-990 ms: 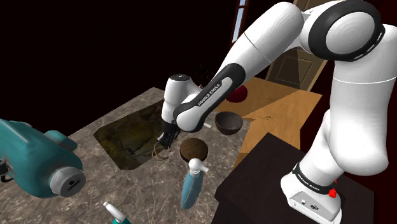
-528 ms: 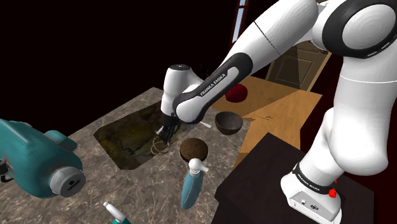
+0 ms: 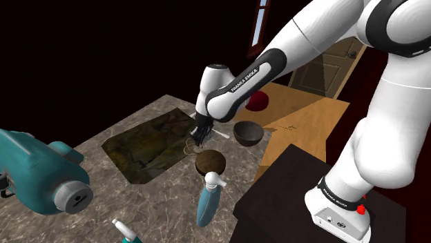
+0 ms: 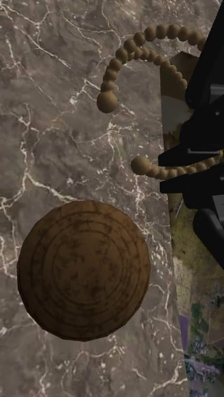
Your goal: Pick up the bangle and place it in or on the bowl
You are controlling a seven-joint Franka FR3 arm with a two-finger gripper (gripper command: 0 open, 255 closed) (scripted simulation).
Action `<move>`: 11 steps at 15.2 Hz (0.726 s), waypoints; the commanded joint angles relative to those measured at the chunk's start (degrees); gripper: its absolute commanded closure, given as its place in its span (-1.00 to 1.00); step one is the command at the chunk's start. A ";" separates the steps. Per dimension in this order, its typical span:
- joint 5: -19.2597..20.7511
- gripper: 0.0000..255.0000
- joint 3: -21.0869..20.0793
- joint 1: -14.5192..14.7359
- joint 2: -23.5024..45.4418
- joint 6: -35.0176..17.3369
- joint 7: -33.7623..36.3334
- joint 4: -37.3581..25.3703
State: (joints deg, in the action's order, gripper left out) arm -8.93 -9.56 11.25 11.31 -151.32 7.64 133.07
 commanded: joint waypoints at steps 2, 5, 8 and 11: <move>-2.28 1.00 0.74 -3.10 -2.39 -0.58 -5.85 3.48; -4.18 1.00 1.93 -5.99 -4.23 -0.49 -11.52 5.84; -5.76 1.00 3.49 -8.74 -5.69 -0.12 -17.13 7.60; -6.94 1.00 5.33 -11.43 -6.72 0.49 -22.61 8.75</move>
State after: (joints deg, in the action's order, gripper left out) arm -15.23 -4.78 0.71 5.00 -150.48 -12.82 140.81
